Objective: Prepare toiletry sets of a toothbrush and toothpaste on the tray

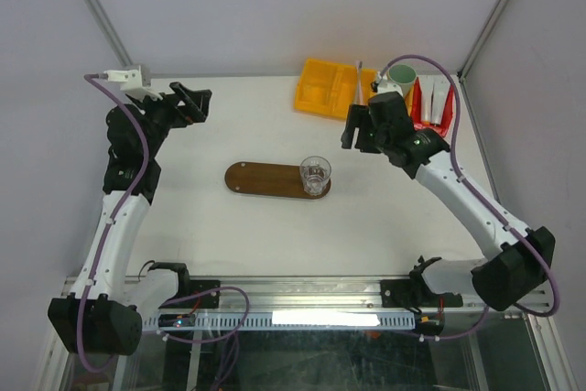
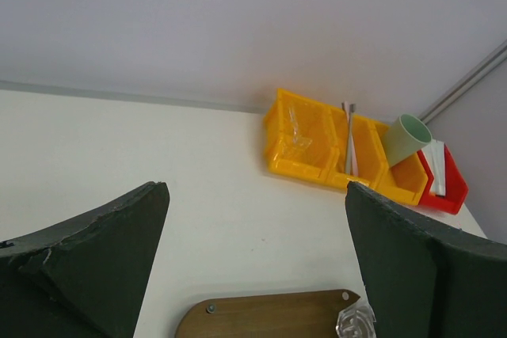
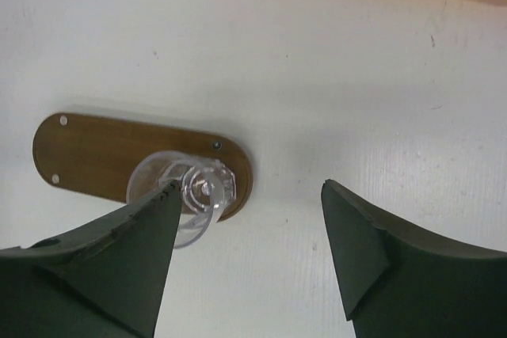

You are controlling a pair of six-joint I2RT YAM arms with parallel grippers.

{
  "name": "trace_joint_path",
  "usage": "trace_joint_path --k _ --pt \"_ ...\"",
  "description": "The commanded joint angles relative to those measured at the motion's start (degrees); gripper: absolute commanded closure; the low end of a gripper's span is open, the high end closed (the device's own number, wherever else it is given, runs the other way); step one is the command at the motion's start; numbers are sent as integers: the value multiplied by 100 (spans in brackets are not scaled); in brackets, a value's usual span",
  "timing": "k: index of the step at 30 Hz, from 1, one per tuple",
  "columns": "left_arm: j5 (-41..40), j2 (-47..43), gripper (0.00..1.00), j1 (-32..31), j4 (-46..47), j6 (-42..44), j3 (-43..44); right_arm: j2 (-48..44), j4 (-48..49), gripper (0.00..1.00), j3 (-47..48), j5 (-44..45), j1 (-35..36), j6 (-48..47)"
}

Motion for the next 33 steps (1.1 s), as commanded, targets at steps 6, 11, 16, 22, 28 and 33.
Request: trace_joint_path --k 6,11,16,22,28,33 --pt "935 453 1 85 437 -547 231 1795 1655 20 1062 -896 -813 -2" --pt "1237 861 1 86 455 -719 291 3274 1573 19 2596 -768 -985 19" --pt "1701 1168 1 80 570 -930 337 4850 1029 34 4523 -286 -1039 -169" --pt "1674 1146 1 82 567 -876 325 6153 639 44 6355 169 -1066 -281" --pt "1679 1095 1 85 570 -867 333 6456 1127 45 6259 337 -1062 -322" --pt "1689 1089 1 80 573 -869 336 6867 1142 54 6620 366 -1017 -386"
